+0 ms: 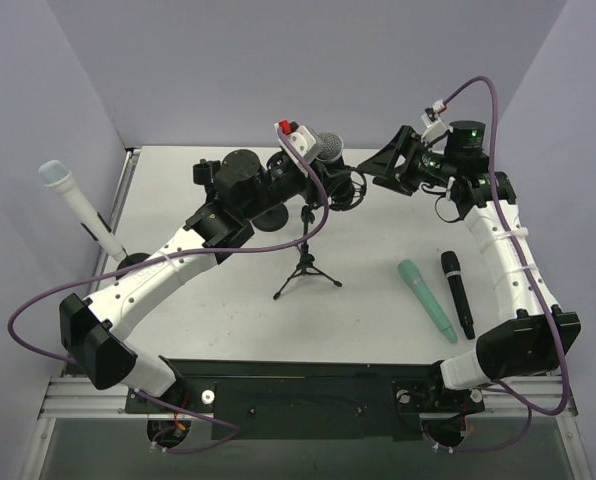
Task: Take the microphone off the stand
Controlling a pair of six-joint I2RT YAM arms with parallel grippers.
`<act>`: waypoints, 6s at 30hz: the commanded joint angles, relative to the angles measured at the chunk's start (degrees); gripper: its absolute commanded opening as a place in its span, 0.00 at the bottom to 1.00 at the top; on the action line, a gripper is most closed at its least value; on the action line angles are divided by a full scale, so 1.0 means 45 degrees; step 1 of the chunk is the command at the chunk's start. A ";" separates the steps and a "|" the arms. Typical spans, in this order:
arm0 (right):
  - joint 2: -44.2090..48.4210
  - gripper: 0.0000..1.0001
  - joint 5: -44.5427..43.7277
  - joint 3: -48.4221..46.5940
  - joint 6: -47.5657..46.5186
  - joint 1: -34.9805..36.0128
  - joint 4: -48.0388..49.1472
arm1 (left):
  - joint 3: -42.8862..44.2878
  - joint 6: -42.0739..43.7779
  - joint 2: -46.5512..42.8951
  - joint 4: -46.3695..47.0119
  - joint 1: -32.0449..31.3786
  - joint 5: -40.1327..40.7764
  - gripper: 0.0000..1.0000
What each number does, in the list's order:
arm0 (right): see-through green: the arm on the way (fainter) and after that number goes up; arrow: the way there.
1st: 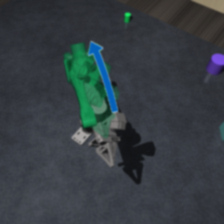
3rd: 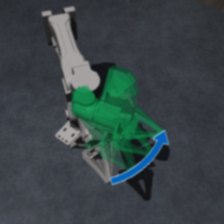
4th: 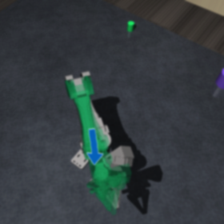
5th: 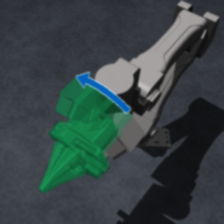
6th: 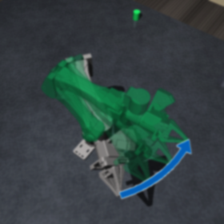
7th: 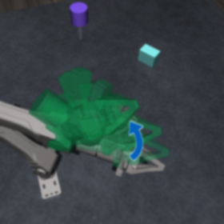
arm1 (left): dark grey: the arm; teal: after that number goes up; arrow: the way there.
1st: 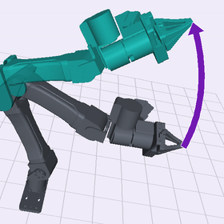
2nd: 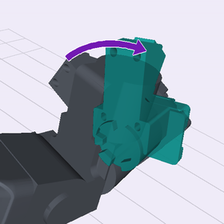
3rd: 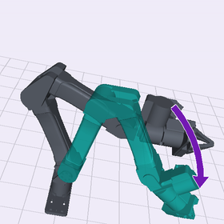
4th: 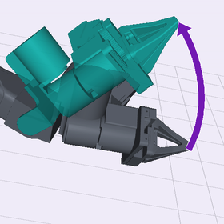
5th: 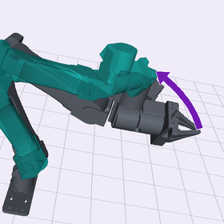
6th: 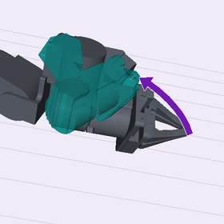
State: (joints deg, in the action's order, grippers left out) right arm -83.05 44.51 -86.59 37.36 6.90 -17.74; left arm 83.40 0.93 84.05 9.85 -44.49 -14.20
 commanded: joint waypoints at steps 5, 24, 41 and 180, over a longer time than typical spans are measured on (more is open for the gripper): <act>0.0407 0.57 -0.0262 0.0394 -0.1251 0.0108 -0.0706 | 0.1174 0.0243 -0.0397 0.1287 -0.0035 -0.0224 0.00; 0.0662 0.54 -0.1688 0.0102 -0.3303 0.0538 -0.2582 | 0.3265 -0.0128 -0.0903 0.0802 0.0257 -0.1082 0.00; 0.1559 0.79 0.0988 -0.4490 -0.6657 0.0576 -0.2309 | 0.3755 -0.1865 -0.1295 -0.1249 0.0531 -0.0418 0.00; 0.3513 0.68 -0.5676 0.0443 -1.6804 -0.2494 -1.1371 | -0.3844 0.3133 -0.4948 -0.3752 0.2152 -0.2177 0.79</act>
State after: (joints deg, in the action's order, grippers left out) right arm -70.19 11.14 -74.87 -41.12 -13.08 -60.88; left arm 67.42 13.04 62.33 -6.83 -35.40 -23.92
